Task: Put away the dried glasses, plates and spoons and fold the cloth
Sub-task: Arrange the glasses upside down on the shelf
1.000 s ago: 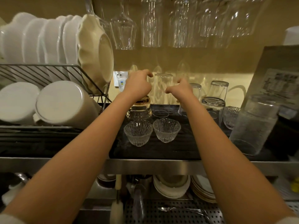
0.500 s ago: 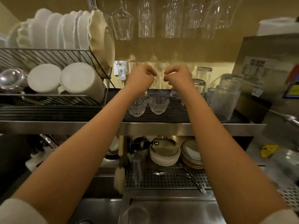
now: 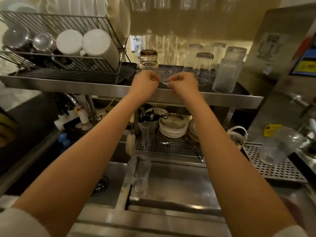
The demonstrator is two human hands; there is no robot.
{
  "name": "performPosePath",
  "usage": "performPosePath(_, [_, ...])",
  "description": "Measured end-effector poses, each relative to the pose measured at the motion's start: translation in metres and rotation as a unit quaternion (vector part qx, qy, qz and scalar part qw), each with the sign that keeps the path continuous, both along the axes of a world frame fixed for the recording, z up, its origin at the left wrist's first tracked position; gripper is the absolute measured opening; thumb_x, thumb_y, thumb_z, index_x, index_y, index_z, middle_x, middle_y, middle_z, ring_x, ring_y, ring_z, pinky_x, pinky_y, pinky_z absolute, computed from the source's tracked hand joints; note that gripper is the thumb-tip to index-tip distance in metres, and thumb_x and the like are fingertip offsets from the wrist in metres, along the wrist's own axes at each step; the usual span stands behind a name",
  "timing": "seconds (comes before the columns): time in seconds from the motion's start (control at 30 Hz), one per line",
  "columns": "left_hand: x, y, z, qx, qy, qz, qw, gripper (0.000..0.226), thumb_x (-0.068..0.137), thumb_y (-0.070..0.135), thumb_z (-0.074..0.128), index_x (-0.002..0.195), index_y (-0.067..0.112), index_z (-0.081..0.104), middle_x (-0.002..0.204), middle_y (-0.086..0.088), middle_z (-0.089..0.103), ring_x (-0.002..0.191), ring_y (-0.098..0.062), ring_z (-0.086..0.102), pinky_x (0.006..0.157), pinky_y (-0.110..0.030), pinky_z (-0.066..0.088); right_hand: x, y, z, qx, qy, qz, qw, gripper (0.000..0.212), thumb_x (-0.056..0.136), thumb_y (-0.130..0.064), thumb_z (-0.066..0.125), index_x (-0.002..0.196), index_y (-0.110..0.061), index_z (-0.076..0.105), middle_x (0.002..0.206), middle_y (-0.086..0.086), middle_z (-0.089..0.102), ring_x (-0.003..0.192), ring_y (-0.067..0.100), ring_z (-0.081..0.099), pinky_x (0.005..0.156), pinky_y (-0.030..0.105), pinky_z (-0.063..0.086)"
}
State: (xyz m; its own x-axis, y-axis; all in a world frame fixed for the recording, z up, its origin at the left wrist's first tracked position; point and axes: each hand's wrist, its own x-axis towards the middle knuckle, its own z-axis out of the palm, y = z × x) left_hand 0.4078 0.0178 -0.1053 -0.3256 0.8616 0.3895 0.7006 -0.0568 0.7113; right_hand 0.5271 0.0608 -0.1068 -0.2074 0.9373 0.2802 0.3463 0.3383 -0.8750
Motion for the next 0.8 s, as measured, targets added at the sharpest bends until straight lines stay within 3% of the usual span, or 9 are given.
performPosePath(0.1, [0.005, -0.028, -0.025, -0.029, 0.000, 0.014, 0.999, 0.023, 0.086, 0.004, 0.047, 0.090, 0.017, 0.065, 0.089, -0.003, 0.061, 0.078, -0.015, 0.055, 0.068, -0.026, 0.044, 0.006, -0.025, -0.026, -0.017, -0.007, 0.018, 1.000, 0.017, 0.081, -0.010, 0.059, 0.072, -0.025, 0.062, 0.092, 0.000, 0.065, 0.097, 0.018, 0.062, 0.088, 0.037, 0.052])
performPosePath(0.23, [0.009, -0.059, -0.062, -0.055, -0.016, 0.047, 0.997, 0.023, 0.087, 0.005, 0.047, 0.094, 0.016, 0.067, 0.091, -0.001, 0.061, 0.081, -0.014, 0.057, 0.071, -0.028, 0.047, 0.011, -0.050, -0.058, -0.076, -0.014, 0.048, 0.996, 0.019, 0.080, -0.009, 0.063, 0.070, -0.025, 0.061, 0.093, 0.005, 0.067, 0.088, 0.018, 0.063, 0.083, 0.035, 0.054])
performPosePath(0.37, [0.010, -0.081, -0.105, -0.102, -0.027, 0.070, 0.992, 0.021, 0.089, 0.007, 0.047, 0.097, 0.018, 0.064, 0.090, 0.001, 0.058, 0.067, -0.005, 0.050, 0.056, -0.020, 0.041, 0.016, -0.070, -0.100, -0.115, -0.037, 0.061, 0.991, 0.013, 0.078, -0.012, 0.067, 0.078, -0.024, 0.061, 0.092, 0.002, 0.063, 0.092, 0.017, 0.059, 0.084, 0.033, 0.051])
performPosePath(0.43, [0.009, -0.091, -0.127, -0.125, -0.040, 0.068, 0.989, 0.021, 0.090, 0.007, 0.048, 0.100, 0.016, 0.063, 0.096, 0.000, 0.059, 0.076, -0.008, 0.052, 0.058, -0.018, 0.039, 0.016, -0.078, -0.123, -0.142, -0.045, 0.081, 0.985, 0.015, 0.078, -0.013, 0.069, 0.085, -0.022, 0.059, 0.094, 0.001, 0.061, 0.088, 0.015, 0.058, 0.077, 0.030, 0.050])
performPosePath(0.5, [0.009, -0.100, -0.148, -0.141, -0.055, 0.074, 0.986, 0.022, 0.089, 0.007, 0.049, 0.104, 0.013, 0.063, 0.102, -0.005, 0.062, 0.089, -0.014, 0.056, 0.068, -0.022, 0.042, 0.015, -0.085, -0.144, -0.158, -0.058, 0.093, 0.981, 0.024, 0.076, -0.015, 0.072, 0.094, -0.020, 0.056, 0.093, -0.001, 0.058, 0.084, 0.012, 0.056, 0.069, 0.025, 0.047])
performPosePath(0.7, [-0.001, -0.111, -0.202, -0.184, -0.077, 0.107, 0.974, 0.031, 0.091, 0.014, 0.048, 0.120, 0.008, 0.056, 0.119, -0.014, 0.060, 0.109, -0.028, 0.056, 0.084, -0.031, 0.043, 0.010, -0.096, -0.199, -0.222, -0.106, 0.139, 0.959, 0.078, 0.066, -0.032, 0.081, 0.132, -0.018, 0.041, 0.123, 0.003, 0.049, 0.112, 0.019, 0.049, 0.083, 0.027, 0.041])
performPosePath(0.8, [-0.004, -0.115, -0.225, -0.183, -0.118, 0.109, 0.970, 0.037, 0.094, 0.024, 0.047, 0.128, 0.008, 0.048, 0.123, -0.014, 0.056, 0.111, -0.029, 0.054, 0.089, -0.036, 0.043, 0.003, -0.101, -0.221, -0.226, -0.097, 0.165, 0.955, 0.089, 0.063, -0.031, 0.083, 0.136, -0.017, 0.035, 0.115, -0.006, 0.046, 0.109, 0.012, 0.046, 0.081, 0.023, 0.039])
